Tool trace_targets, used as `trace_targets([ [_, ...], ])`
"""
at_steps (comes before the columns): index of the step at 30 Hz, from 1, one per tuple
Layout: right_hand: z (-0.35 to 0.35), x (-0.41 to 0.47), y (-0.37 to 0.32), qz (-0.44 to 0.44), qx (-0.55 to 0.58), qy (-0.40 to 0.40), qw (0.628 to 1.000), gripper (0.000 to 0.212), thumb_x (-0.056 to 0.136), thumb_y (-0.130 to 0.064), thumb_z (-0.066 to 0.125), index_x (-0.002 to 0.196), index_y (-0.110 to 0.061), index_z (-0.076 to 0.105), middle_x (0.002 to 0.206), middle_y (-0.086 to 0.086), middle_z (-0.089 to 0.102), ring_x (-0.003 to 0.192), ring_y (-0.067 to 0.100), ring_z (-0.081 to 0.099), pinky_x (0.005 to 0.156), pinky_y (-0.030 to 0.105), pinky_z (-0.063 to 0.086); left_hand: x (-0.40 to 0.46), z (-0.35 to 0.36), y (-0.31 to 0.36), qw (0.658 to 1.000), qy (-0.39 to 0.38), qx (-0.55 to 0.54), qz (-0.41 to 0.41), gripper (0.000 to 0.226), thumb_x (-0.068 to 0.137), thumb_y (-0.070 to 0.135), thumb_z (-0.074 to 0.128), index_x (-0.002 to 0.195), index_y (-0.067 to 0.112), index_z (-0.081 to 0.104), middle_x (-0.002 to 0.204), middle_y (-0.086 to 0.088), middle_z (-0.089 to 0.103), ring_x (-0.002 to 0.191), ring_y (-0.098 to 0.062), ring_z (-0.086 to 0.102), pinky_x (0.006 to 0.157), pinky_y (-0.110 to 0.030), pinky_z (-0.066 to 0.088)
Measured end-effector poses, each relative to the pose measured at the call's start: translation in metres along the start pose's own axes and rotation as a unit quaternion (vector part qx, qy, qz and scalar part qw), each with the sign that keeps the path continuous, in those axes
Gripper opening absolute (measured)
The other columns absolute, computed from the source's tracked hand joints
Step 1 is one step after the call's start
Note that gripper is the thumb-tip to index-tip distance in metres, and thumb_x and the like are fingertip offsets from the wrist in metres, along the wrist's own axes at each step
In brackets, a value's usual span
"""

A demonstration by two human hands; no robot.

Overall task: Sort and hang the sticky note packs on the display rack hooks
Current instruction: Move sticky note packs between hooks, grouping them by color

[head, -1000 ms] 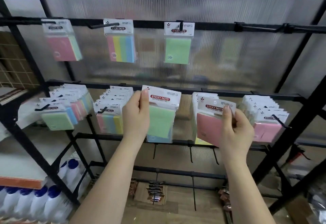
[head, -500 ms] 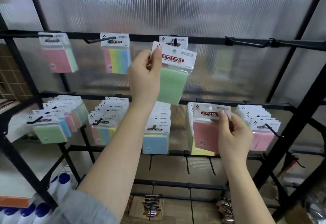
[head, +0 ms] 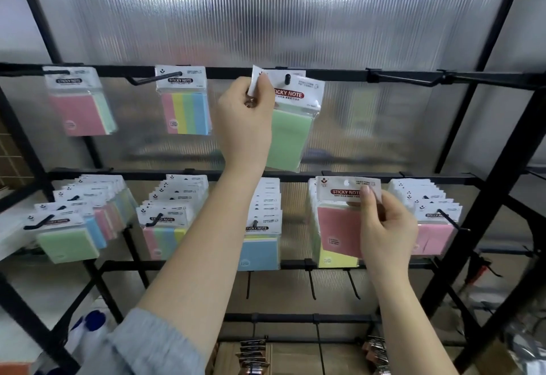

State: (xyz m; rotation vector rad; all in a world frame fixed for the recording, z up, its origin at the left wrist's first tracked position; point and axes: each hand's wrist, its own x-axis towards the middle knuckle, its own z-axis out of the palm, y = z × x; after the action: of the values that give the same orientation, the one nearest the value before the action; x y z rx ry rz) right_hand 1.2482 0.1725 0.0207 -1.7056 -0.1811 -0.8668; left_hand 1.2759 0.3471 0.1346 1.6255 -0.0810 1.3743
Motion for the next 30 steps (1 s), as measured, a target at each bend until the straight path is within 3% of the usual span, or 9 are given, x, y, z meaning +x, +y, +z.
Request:
trace_targets([
  [5, 0.001, 0.000, -0.001, 0.005, 0.001, 0.004, 1.000, 0.047, 0.095, -0.018, 0.056, 0.055, -0.034, 0.038, 0.049, -0.021, 0.045, 0.051, -0.001, 0.039, 0.051, 0.012, 0.028, 0.005, 0.011, -0.009, 0.999, -0.012, 0.012, -0.030, 0.050, 0.094, 0.016, 0.054, 0.054, 0.022, 0.025, 0.047, 0.009, 0.023, 0.043, -0.004, 0.031, 0.043, -0.016, 0.023],
  [12, 0.000, 0.006, -0.001, 0.026, -0.010, 0.005, 1.000, 0.044, 0.095, -0.020, 0.056, 0.055, -0.019, 0.038, 0.050, -0.007, 0.033, 0.051, 0.004, 0.032, 0.050, 0.016, 0.026, 0.028, 0.038, -0.040, 0.993, -0.047, 0.050, -0.096, 0.044, 0.098, 0.024, 0.047, 0.059, 0.019, 0.027, 0.057, 0.005, 0.027, 0.049, -0.007, 0.024, 0.044, -0.018, 0.024],
  [17, 0.001, 0.017, -0.002, 0.018, -0.023, 0.000, 1.000, 0.049, 0.095, -0.019, 0.056, 0.053, -0.020, 0.033, 0.052, -0.008, 0.025, 0.051, 0.007, 0.029, 0.049, 0.018, 0.024, 0.044, 0.047, -0.061, 0.988, -0.079, 0.094, -0.096, 0.041, 0.089, 0.036, 0.062, 0.063, 0.021, 0.035, 0.057, 0.010, 0.036, 0.050, -0.004, 0.030, 0.044, -0.015, 0.027],
  [19, 0.001, 0.020, 0.001, 0.011, -0.031, -0.009, 0.999, 0.044, 0.096, -0.021, 0.056, 0.056, -0.006, 0.045, 0.051, 0.007, 0.032, 0.053, 0.008, 0.029, 0.050, 0.019, 0.024, 0.049, 0.051, -0.067, 0.987, -0.074, 0.101, -0.104, 0.039, 0.085, 0.042, 0.066, 0.067, 0.017, 0.042, 0.059, 0.008, 0.042, 0.052, -0.007, 0.034, 0.046, -0.018, 0.024],
  [22, 0.000, 0.025, -0.001, 0.012, -0.030, -0.027, 0.999, 0.041, 0.096, -0.023, 0.055, 0.069, 0.008, 0.056, 0.061, 0.024, 0.047, 0.055, 0.009, 0.032, 0.051, 0.019, 0.026, 0.055, 0.057, -0.070, 0.978, -0.089, 0.134, -0.131, 0.026, 0.085, 0.037, 0.066, 0.080, 0.017, 0.050, 0.074, 0.007, 0.056, 0.067, -0.013, 0.051, 0.052, -0.025, 0.032],
  [27, -0.003, 0.032, -0.006, 0.008, -0.031, -0.032, 0.999, 0.037, 0.096, -0.022, 0.055, 0.069, 0.003, 0.056, 0.062, 0.021, 0.050, 0.056, 0.014, 0.036, 0.052, 0.018, 0.028, 0.059, 0.058, -0.068, 0.959, -0.108, 0.195, -0.175, 0.032, 0.085, 0.039, 0.065, 0.100, 0.015, 0.051, 0.094, 0.003, 0.058, 0.080, -0.018, 0.054, 0.059, -0.027, 0.036],
  [30, -0.004, 0.032, -0.009, 0.000, -0.027, -0.037, 0.999, 0.041, 0.096, -0.020, 0.055, 0.058, -0.008, 0.048, 0.052, 0.011, 0.040, 0.052, 0.007, 0.032, 0.049, 0.017, 0.025, 0.052, 0.046, -0.069, 0.953, -0.119, 0.196, -0.200, 0.028, 0.091, 0.034, 0.058, 0.108, 0.012, 0.052, 0.097, 0.001, 0.055, 0.083, -0.018, 0.052, 0.063, -0.026, 0.035],
])
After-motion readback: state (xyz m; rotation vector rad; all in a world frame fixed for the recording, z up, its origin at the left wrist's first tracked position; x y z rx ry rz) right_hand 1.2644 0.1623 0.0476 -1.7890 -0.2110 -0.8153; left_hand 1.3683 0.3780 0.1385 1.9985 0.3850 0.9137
